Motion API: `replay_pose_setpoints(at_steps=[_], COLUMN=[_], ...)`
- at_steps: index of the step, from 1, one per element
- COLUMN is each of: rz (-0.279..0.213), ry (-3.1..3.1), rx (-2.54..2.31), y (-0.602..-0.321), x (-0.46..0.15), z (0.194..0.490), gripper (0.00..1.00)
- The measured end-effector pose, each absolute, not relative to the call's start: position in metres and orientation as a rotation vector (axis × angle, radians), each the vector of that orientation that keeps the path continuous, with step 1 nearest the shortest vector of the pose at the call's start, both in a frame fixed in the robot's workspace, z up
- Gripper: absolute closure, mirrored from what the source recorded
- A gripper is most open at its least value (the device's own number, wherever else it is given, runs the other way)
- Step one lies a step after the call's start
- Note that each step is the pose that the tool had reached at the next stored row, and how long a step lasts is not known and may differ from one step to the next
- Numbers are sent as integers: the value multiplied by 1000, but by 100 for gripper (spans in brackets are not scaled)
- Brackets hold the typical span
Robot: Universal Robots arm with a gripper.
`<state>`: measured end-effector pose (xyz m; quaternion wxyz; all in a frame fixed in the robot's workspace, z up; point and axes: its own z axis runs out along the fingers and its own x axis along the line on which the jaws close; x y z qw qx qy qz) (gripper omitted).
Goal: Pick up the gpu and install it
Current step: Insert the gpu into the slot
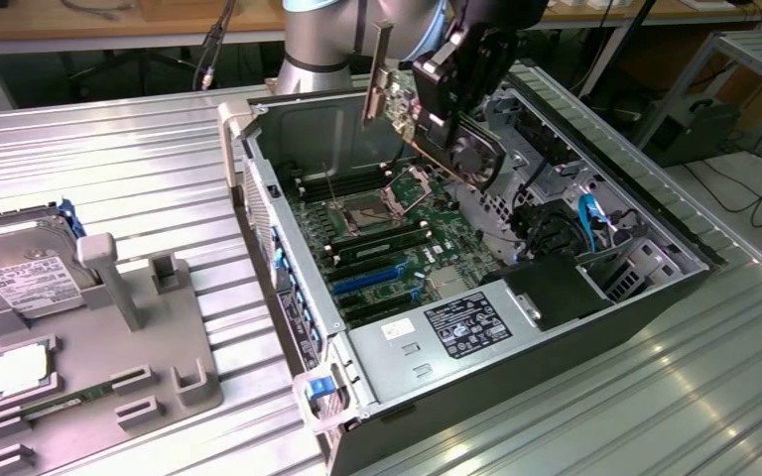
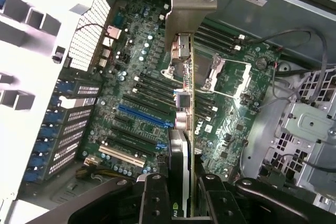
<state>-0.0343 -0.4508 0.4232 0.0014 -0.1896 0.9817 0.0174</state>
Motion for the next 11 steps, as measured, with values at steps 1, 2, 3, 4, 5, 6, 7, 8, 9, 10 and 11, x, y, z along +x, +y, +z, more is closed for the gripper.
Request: replay_pose_setpoints(at_steps=[1, 2, 3, 4, 5, 6, 7, 8, 9, 10, 11], rz=[55, 55, 55, 55, 55, 55, 55, 55, 55, 55, 55], ry=[3078, 3075, 3072, 3068, 3065, 3060, 3057, 3053, 3050, 3046, 3042], rx=[-611, -630, -646, -664, -681, -700, -714, -731, -746, -761, -778], y=[-451, -451, -451, -451, -451, -451, -451, -451, -451, -451, -451], x=[-34, -34, -34, -34, -34, -34, -34, -34, -34, -34, -34], z=[423, 423, 423, 423, 423, 423, 423, 423, 423, 423, 423], gripper=[72, 72, 72, 72, 72, 72, 72, 72, 72, 72, 72])
